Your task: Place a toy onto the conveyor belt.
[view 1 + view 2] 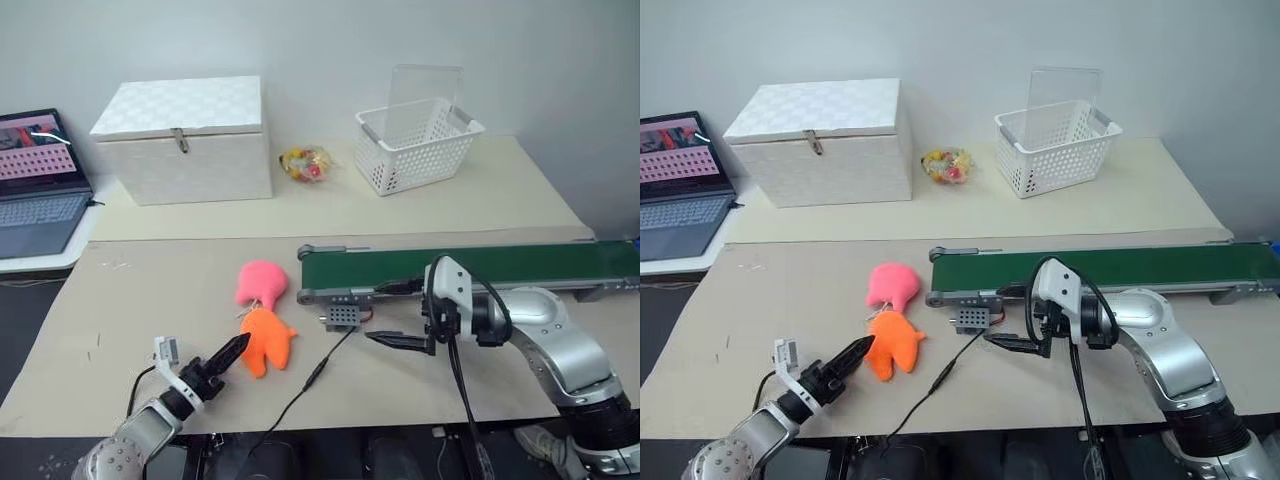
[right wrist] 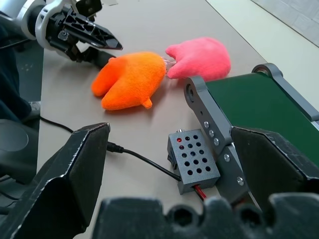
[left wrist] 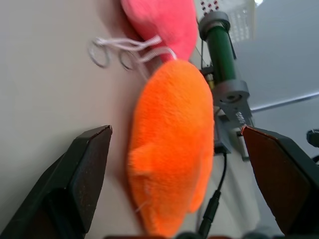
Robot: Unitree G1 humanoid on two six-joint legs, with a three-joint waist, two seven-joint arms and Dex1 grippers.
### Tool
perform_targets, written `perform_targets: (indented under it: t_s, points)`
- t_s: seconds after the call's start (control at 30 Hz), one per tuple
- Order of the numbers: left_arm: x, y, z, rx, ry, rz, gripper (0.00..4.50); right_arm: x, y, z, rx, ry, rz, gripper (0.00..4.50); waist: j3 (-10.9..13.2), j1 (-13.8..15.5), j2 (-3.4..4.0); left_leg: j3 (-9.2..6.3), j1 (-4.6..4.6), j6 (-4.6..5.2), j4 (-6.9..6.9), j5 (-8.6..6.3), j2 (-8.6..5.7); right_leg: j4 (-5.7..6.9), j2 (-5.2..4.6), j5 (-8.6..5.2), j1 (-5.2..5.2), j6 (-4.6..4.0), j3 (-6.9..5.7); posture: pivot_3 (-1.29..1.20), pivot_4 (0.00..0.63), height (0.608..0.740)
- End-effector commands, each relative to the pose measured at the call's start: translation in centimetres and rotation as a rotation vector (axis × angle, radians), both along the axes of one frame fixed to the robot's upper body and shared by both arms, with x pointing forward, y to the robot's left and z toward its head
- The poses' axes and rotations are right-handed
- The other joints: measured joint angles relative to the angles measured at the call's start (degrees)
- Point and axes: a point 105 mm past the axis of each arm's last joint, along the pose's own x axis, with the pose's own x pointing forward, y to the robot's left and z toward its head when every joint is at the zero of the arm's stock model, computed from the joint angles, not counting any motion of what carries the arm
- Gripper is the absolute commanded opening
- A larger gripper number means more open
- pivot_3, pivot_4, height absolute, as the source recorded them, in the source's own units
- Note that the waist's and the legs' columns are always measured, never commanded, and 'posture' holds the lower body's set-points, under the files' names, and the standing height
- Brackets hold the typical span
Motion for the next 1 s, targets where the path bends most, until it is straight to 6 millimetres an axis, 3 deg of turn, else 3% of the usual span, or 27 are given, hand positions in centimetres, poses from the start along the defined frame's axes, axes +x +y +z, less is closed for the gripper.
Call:
perform_targets:
  t_s: [0.03, 0.43, 0.47, 0.53, 0.83, 1.0]
  points:
    - [-0.3, -1.4, -0.6, -0.025, 0.031, -0.044, 4.45, 0.0, 0.1, 1.2, 0.032, -0.040, -0.002, 4.50, 0.0, -0.1, 0.00, 0.00, -0.01, -0.02, 0.00, 0.01, 0.00, 0.00, 0.00, 0.00, -0.02, 0.00, 0.00, 0.00, 0.150, 0.740]
    - [0.6, -1.4, -0.4, -0.037, 0.026, -0.002, 4.45, 0.6, -0.1, 1.2, 0.024, -0.053, -0.027, 4.50, 0.0, 0.2, 0.00, 0.00, -0.04, 0.03, 0.00, -0.01, 0.00, 0.00, -0.01, -0.01, -0.02, 0.01, 0.00, 0.00, 0.150, 0.740]
    - [0.7, -1.4, -0.4, -0.043, 0.028, 0.005, 3.93, 0.6, -0.1, 1.2, 0.024, -0.053, -0.029, 4.50, 0.0, 0.2, 0.00, 0.00, -0.04, 0.03, 0.00, -0.01, 0.00, 0.00, -0.01, -0.01, -0.02, 0.01, 0.00, 0.00, 0.150, 0.740]
    - [0.8, -1.4, -0.3, -0.045, 0.025, 0.006, 3.42, 0.7, -0.2, 1.1, 0.022, -0.054, -0.033, 4.50, 0.0, 0.0, -0.04, 0.00, -0.04, 0.03, 0.01, -0.01, 0.00, -0.01, 0.00, 0.00, -0.03, 0.01, 0.00, 0.00, 0.150, 0.740]
    - [1.0, -1.6, -0.2, -0.047, 0.019, 0.014, 0.03, 1.1, -0.1, 1.0, 0.011, -0.060, -0.040, 4.50, 0.0, -0.6, -0.05, 0.00, -0.15, 0.02, 0.00, -0.01, 0.00, 0.00, -0.01, 0.00, -0.16, 0.00, 0.01, 0.00, 0.150, 0.740]
    - [0.9, -2.0, 1.6, -0.038, -0.058, -0.014, 0.03, 1.2, 0.0, 0.9, 0.008, -0.055, -0.034, 4.50, 0.0, -0.7, -0.07, 0.00, -0.15, 0.03, 0.00, -0.01, 0.01, 0.01, 0.01, 0.00, -0.16, 0.00, 0.00, 0.00, 0.150, 0.740]
